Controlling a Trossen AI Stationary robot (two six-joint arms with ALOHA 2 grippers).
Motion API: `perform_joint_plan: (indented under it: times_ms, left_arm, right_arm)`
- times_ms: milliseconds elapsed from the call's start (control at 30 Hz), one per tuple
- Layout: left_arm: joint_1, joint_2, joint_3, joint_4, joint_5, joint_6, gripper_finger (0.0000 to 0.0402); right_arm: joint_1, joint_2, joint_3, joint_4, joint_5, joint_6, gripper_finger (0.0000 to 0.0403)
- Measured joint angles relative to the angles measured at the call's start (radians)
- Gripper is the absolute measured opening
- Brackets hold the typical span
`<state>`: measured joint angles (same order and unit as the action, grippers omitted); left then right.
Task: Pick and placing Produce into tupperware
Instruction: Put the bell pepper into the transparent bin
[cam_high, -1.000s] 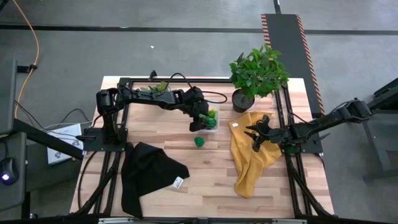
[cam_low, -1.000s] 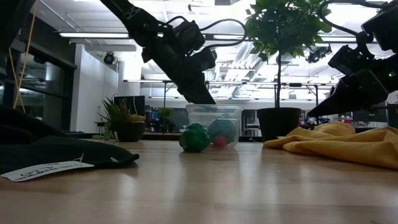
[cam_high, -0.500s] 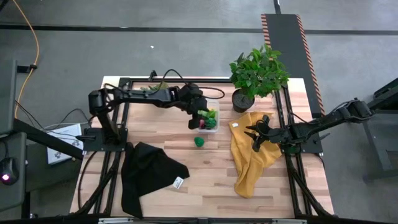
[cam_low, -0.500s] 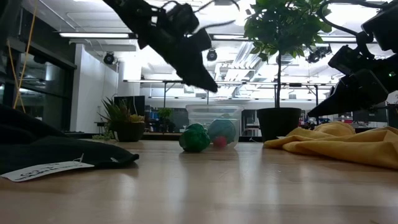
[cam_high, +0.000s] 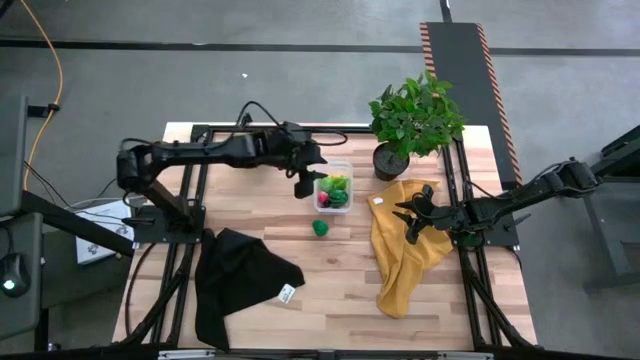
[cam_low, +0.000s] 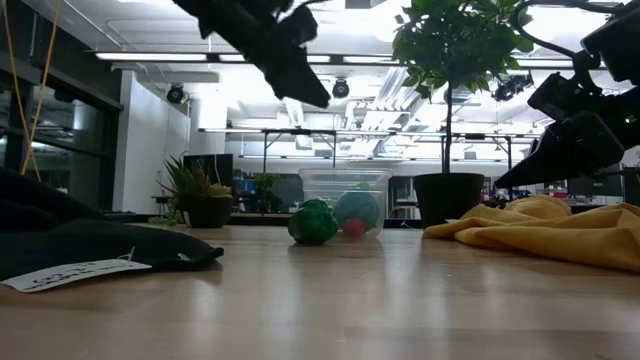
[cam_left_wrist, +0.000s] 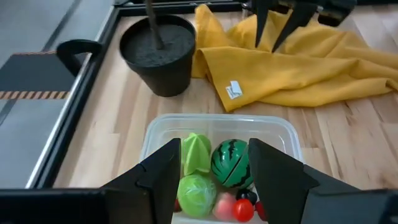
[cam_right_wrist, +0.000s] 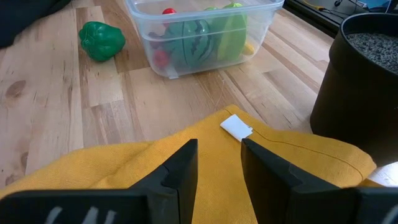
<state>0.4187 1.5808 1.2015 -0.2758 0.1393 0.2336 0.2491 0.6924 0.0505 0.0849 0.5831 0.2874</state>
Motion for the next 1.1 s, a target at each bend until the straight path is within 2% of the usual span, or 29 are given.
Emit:
perform_joint_plan:
  times_ms: [267, 800, 967, 1100]
  left_arm:
    - [-0.019, -0.103, -0.015, -0.068, -0.038, -0.097, 0.0177]
    - [-0.191, -0.428, -0.279, -0.063, -0.274, -0.329, 0.0177]
    - [-0.259, -0.48, -0.319, -0.073, -0.311, -0.447, 0.0177]
    - [-0.307, -0.481, -0.321, -0.072, -0.313, -0.475, 0.0177]
  right_arm:
    - [0.0, 0.0, 0.0, 0.0, 0.0, 0.0, 0.0114]
    - [0.0, 0.0, 0.0, 0.0, 0.0, 0.0, 0.0114]
    - [0.0, 0.0, 0.0, 0.0, 0.0, 0.0, 0.0114]
    - [0.0, 0.0, 0.0, 0.0, 0.0, 0.0, 0.0114]
